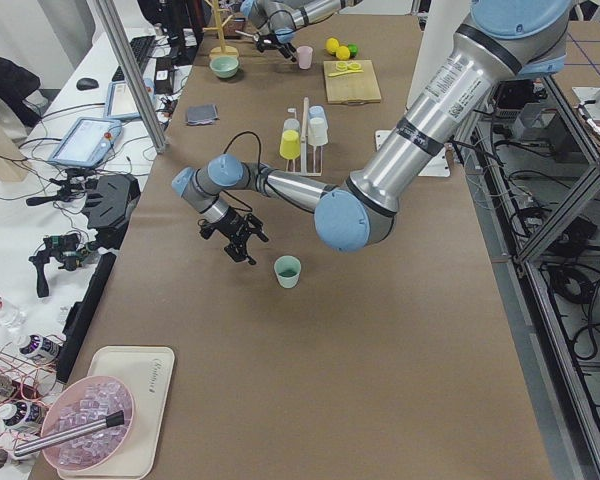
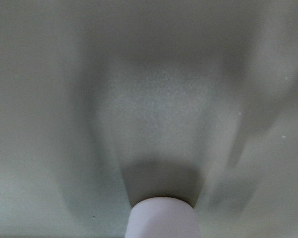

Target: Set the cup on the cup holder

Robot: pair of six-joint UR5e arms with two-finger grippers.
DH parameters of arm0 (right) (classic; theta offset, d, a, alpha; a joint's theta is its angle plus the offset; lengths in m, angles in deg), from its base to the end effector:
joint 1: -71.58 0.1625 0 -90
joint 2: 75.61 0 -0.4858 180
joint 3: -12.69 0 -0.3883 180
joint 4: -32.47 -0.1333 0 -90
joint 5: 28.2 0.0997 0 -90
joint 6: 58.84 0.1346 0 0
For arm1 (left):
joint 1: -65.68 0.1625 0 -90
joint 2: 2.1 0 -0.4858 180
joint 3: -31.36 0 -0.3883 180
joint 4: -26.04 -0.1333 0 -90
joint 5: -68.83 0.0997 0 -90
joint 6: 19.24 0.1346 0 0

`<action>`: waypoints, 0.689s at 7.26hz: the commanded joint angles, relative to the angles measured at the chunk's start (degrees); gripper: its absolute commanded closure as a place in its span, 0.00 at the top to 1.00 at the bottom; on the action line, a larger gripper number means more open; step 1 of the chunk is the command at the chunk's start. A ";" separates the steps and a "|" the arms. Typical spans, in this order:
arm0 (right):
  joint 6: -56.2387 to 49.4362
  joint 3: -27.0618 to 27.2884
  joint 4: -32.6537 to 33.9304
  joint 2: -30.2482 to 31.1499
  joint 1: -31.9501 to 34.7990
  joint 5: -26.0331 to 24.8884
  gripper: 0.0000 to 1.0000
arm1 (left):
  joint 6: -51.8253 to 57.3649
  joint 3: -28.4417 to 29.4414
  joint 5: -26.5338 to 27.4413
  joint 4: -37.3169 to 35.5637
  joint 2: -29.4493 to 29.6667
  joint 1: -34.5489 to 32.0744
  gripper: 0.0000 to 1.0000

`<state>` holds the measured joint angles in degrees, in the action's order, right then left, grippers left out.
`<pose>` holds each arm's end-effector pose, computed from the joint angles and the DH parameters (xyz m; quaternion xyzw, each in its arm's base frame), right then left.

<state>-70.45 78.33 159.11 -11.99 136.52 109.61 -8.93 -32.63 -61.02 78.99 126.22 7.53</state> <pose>-0.2384 -0.5891 0.7151 -0.3155 -0.3524 -0.1601 0.8664 0.3441 -0.6431 0.5964 -0.2601 0.2894 0.2622 0.8831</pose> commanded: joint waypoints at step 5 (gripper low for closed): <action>-1.13 -1.83 1.86 -0.86 -2.09 -0.35 0.97 | 4.55 5.10 0.39 -0.13 -0.09 1.28 0.98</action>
<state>-71.50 76.64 160.75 -12.88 134.75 109.34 -4.61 -27.90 -60.72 78.89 126.12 8.77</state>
